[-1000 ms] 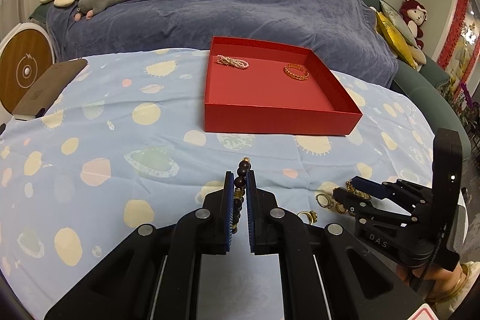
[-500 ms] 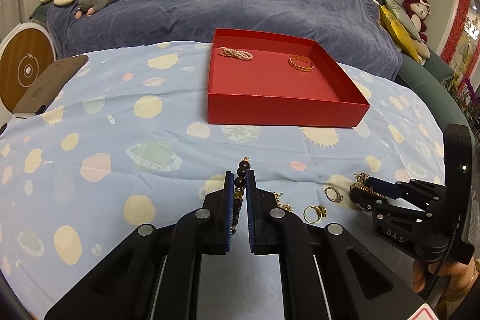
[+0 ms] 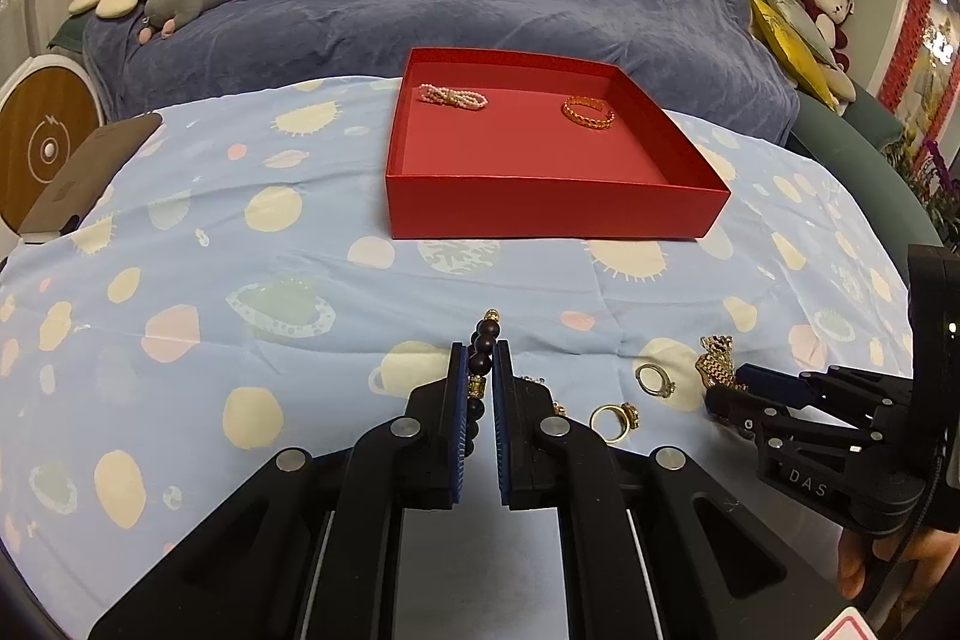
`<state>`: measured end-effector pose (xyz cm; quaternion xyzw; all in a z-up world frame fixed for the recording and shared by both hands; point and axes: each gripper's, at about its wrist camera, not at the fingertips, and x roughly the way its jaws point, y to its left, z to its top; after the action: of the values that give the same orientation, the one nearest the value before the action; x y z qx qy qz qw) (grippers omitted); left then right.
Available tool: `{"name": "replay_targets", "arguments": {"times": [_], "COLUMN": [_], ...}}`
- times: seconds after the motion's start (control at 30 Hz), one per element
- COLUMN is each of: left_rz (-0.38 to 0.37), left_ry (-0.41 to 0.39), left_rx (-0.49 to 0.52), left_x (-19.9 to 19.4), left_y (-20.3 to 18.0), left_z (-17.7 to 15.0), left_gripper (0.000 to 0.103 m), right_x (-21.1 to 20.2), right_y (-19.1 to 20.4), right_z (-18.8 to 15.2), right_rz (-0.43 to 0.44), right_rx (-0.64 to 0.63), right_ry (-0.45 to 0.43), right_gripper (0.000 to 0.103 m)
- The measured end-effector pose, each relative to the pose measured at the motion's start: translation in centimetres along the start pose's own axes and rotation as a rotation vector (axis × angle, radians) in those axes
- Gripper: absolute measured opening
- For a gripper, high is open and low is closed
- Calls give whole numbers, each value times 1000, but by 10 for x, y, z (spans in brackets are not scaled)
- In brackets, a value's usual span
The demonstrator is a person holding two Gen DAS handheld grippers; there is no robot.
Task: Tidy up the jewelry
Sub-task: 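Grasp the gold link watch with the right tool while the left tool holds the bead bracelet, then carry the bead bracelet and gold watch into the red box and open both tools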
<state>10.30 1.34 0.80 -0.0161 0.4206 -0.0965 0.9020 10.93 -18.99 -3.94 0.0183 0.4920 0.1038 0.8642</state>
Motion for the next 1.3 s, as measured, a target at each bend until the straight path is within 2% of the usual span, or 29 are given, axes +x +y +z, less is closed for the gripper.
{"name": "replay_targets", "arguments": {"times": [0.17, 0.5, 0.53, 0.57, 0.7, 0.8, 0.9, 0.97, 1.0, 1.07, 1.3], "left_rz": [4, 7, 6, 5, -3, -5, -1, -2, -2, -3, -4], "left_ry": [3, -2, -3, -5, -15, -19, -17, -13, -11, -10, -10], "left_rx": [4, -7, -8, -8, -14, -18, -16, -16, -16, -15, -21], "left_x": [0, -3, -3, -3, -5, -6, -6, -6, -5, -5, -6], "left_y": [0, 4, 4, 3, 2, 1, 1, 2, 1, 1, 4], "left_z": [-3, -2, -2, -2, 3, 5, 5, 4, 4, 4, 2], "left_gripper": [6, 6, 6, 6, 6, 6, 6, 6, 6, 6, 6], "right_x": [3, -17, -20, -23, -35, -33, -28, -23, -21, -14, 5], "right_y": [5, 3, 3, 3, 2, -1, -2, 1, 4, 11, 11], "right_z": [2, 6, 8, 9, 17, 19, 16, 15, 13, 12, 7], "right_rz": [-39, -9, -5, 1, 3, 0, -11, -6, 0, 9, -43], "right_rx": [-40, -27, -27, -27, -24, -18, -14, -27, -34, -56, -78], "right_ry": [-21, -96, -107, -114, -156, -140, -128, -120, -115, -93, -59], "right_gripper": [25, 24, 14, 0, 0, 0, 10, 21, 23, 23, 23]}}
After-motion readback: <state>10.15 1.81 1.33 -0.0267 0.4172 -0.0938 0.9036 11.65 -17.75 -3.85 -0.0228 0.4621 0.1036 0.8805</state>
